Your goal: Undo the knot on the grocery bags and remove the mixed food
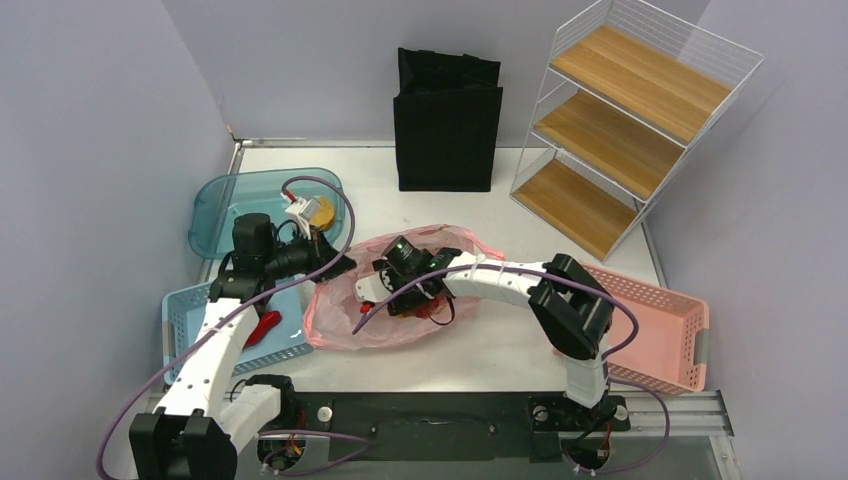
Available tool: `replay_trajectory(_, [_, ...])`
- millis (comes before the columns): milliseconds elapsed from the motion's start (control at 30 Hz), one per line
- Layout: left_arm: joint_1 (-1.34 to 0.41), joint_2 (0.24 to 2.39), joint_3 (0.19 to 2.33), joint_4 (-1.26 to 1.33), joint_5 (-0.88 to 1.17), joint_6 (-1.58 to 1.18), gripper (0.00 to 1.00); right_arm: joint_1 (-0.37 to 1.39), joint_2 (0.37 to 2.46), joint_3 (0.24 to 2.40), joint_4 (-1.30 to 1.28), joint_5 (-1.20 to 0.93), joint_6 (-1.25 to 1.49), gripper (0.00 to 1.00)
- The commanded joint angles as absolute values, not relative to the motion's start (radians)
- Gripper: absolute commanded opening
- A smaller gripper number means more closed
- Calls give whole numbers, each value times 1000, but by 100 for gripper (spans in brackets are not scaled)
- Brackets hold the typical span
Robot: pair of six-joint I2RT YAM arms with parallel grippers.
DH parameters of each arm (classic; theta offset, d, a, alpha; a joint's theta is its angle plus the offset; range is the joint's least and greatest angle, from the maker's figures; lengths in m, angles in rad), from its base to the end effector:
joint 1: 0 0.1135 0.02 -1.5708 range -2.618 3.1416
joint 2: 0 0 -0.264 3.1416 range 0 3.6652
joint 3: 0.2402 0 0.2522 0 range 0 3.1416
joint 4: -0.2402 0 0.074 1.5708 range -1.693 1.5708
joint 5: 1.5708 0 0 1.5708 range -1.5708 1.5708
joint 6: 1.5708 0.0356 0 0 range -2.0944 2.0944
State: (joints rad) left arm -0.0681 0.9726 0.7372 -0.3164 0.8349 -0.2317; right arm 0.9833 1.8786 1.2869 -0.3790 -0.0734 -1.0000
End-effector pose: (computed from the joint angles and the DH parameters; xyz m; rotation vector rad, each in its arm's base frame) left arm 0.2046 -0.0404 0.2815 0.3355 2.0645 -1.0597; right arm 0.2188 0.3332 0.1879 -2.1413 1.3659 0.0867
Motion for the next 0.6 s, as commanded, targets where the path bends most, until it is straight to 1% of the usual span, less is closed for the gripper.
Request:
replay_trajectory(0, [-61,987,756,-265,847,-230,0,979,1919,1319,-451,-75,-1069,65])
replay_trajectory(133, [-61,998,755,-263,828,-232,0,975,1931,1328,-524,-91,-1120,52])
replay_trajectory(167, [-61,999,755,-260,824,-238,0,979,1931,1338,-561,-95,-1121,46])
replay_trajectory(200, [-61,1000,753,-251,815,-241,0,980,1927,1355,-575,-107,-1118,38])
replay_trajectory(233, [-61,1000,751,-243,812,-253,0,981,1913,1362,-596,-116,-1116,33])
replay_trajectory(267, [-61,1000,749,-230,807,-259,0,981,1903,1372,-602,-136,-1113,25])
replay_trajectory(300, [-61,1000,745,-223,804,-272,0,980,1879,1377,-607,-148,-1111,21])
replay_trajectory(333, [-61,1000,745,-211,798,-278,0,978,1866,1386,-608,-171,-1105,14])
replay_trajectory(367, [-61,1000,742,-207,793,-289,0,977,1840,1389,-608,-185,-1103,10])
replay_trajectory(400, [-61,999,741,-199,783,-293,0,974,1827,1397,-608,-211,-1094,2])
replay_trajectory(433, [-61,997,739,-195,778,-302,0,973,1799,1400,-604,-224,-1089,0])
replay_trajectory(567, [-61,989,732,-183,744,-321,0,961,1724,1402,-565,-291,-1036,0])
